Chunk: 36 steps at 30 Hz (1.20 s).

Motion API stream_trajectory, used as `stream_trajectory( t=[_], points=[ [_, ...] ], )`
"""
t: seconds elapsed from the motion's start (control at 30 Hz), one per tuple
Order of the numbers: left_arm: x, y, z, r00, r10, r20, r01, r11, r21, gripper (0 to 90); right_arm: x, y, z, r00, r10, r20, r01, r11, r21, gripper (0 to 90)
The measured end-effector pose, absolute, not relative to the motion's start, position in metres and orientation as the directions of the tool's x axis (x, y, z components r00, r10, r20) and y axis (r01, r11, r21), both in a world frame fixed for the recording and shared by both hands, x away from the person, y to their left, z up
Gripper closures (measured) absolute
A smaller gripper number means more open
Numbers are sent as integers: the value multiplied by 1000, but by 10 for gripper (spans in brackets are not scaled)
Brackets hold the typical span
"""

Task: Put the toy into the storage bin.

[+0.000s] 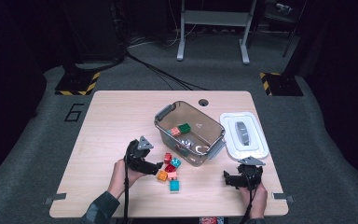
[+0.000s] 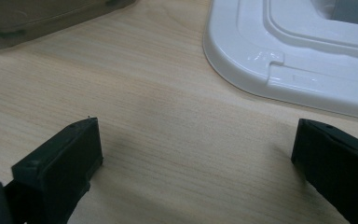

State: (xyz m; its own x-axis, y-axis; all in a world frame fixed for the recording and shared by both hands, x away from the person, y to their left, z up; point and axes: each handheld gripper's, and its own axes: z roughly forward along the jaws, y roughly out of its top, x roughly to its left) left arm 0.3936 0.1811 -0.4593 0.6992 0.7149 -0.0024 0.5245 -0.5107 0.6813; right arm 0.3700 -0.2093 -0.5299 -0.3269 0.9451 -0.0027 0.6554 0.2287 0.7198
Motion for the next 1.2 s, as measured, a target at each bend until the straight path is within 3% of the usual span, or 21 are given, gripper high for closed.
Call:
stream_trajectory(
  t=[0.67,0.97,1.2],
  points=[
    [378,164,-496,727,686,-2,543,-573,614,134,370,-209,-530,-327,945,-3,655,229,720,11],
    [384,183,-502,673,739,44,573,-557,601,152,370,-209,-530,-327,945,-3,655,228,720,11],
    [387,191,-494,671,741,18,571,-533,625,153,370,-209,-530,-327,945,-2,655,228,720,11]
  ],
)
